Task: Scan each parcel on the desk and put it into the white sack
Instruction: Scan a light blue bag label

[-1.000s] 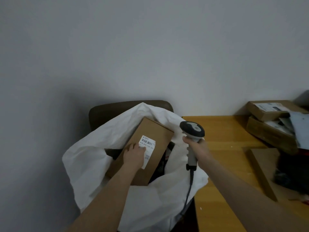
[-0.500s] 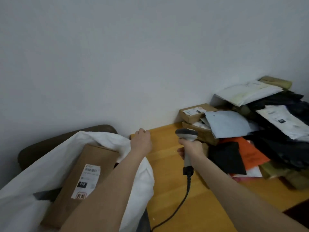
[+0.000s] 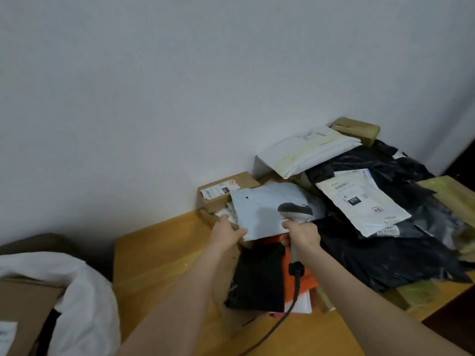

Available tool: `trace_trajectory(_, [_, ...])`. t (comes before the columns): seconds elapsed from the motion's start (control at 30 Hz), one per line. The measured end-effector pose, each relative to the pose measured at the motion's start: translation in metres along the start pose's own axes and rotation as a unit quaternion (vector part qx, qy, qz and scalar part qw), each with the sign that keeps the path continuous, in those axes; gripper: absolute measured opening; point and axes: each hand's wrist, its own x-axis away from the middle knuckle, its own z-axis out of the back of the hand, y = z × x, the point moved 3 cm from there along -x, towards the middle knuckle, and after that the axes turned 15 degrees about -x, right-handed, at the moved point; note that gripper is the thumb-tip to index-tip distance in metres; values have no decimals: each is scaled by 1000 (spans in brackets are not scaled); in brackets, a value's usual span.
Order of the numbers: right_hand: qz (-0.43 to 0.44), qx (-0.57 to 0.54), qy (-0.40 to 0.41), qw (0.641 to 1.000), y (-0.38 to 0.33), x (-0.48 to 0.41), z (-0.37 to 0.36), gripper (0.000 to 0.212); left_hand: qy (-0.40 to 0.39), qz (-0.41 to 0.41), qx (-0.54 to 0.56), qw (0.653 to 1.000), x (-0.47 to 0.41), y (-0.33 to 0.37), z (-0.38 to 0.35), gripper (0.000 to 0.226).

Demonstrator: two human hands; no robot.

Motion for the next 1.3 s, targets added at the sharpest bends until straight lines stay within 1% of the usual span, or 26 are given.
trace_trajectory(0.07, [-5, -24, 3, 1000, -6, -20, 12, 14, 7, 37, 52, 998, -13, 10, -16, 77])
trace_trajectory(0.17, [-20, -53, -6, 998, -5, -41, 18, 13, 6, 106, 176, 979, -36, 18, -33, 70])
trace_trajectory(0.2, [-25, -66, -8, 997, -5, -44, 18, 12, 7, 130, 196, 972, -41, 17, -36, 67])
trace_trajectory(0.27, [-32, -89, -10, 995, -4, -49, 17, 11, 19, 165, 195, 967, -50, 13, -37, 60])
trace_trajectory(0.3, [-37, -99, -11, 994, -4, -52, 18, 11, 25, 172, 200, 964, -54, 12, -37, 54])
trace_trajectory(0.37, [-47, -116, -20, 992, -2, -56, 17, 10, 29, 165, 247, 954, -57, 14, -36, 42])
trace_trajectory(0.43, [-54, -128, -25, 990, -2, -56, 15, 11, 33, 148, 293, 944, -54, 19, -26, 35])
trace_trajectory(0.47, [-57, -136, -25, 989, -3, -55, 14, 12, 43, 137, 298, 944, -52, 22, -17, 34])
trace_trajectory(0.57, [-52, -161, -17, 985, -9, -49, 10, 14, 89, 84, 246, 961, -43, 21, 28, 33])
trace_trajectory(0.7, [-26, -202, -12, 979, -22, -31, -1, 16, 144, -16, 148, 978, -26, 1, 94, 32])
trace_trajectory(0.77, [-11, -219, -12, 976, -29, -21, -7, 19, 145, -53, 90, 984, -18, -13, 115, 32])
trace_trajectory(0.8, [-3, -226, -10, 974, -32, -15, -10, 20, 142, -71, 43, 986, -14, -19, 122, 32])
trace_trajectory(0.87, [12, -233, -5, 972, -35, -6, -14, 19, 145, -98, -72, 982, -7, -34, 131, 27])
trace_trajectory(0.97, [24, -233, -2, 972, -30, 6, -20, 22, 170, -99, -223, 955, 14, -52, 139, 13])
trace_trajectory(1.0, [23, -231, -3, 973, -26, 11, -21, 23, 171, -93, -246, 950, 20, -59, 138, 14])
trace_trajectory(1.03, [21, -232, -3, 972, -21, 15, -23, 24, 164, -90, -250, 950, 24, -66, 136, 20])
trace_trajectory(1.07, [20, -234, -3, 972, -17, 19, -24, 26, 148, -93, -221, 959, 27, -73, 133, 22])
trace_trajectory(1.1, [21, -239, -1, 971, -13, 24, -24, 27, 127, -91, -161, 975, 30, -79, 130, 19])
trace_trajectory(1.13, [24, -244, 1, 969, -11, 29, -25, 27, 103, -78, -82, 988, 33, -85, 128, 17])
trace_trajectory(1.17, [27, -249, 4, 968, -9, 33, -26, 27, 80, -48, 5, 996, 34, -90, 125, 19])
trace_trajectory(1.2, [30, -252, 6, 967, -8, 37, -26, 28, 58, -6, 94, 994, 35, -95, 122, 23])
trace_trajectory(1.23, [33, -256, 8, 966, -7, 40, -26, 30, 39, 35, 175, 983, 37, -100, 118, 28])
trace_trajectory(1.27, [37, -259, 11, 965, -7, 43, -26, 30, 27, 66, 239, 968, 39, -103, 115, 33])
trace_trajectory(1.3, [42, -262, 13, 964, -8, 46, -26, 29, 18, 88, 280, 956, 39, -105, 113, 38])
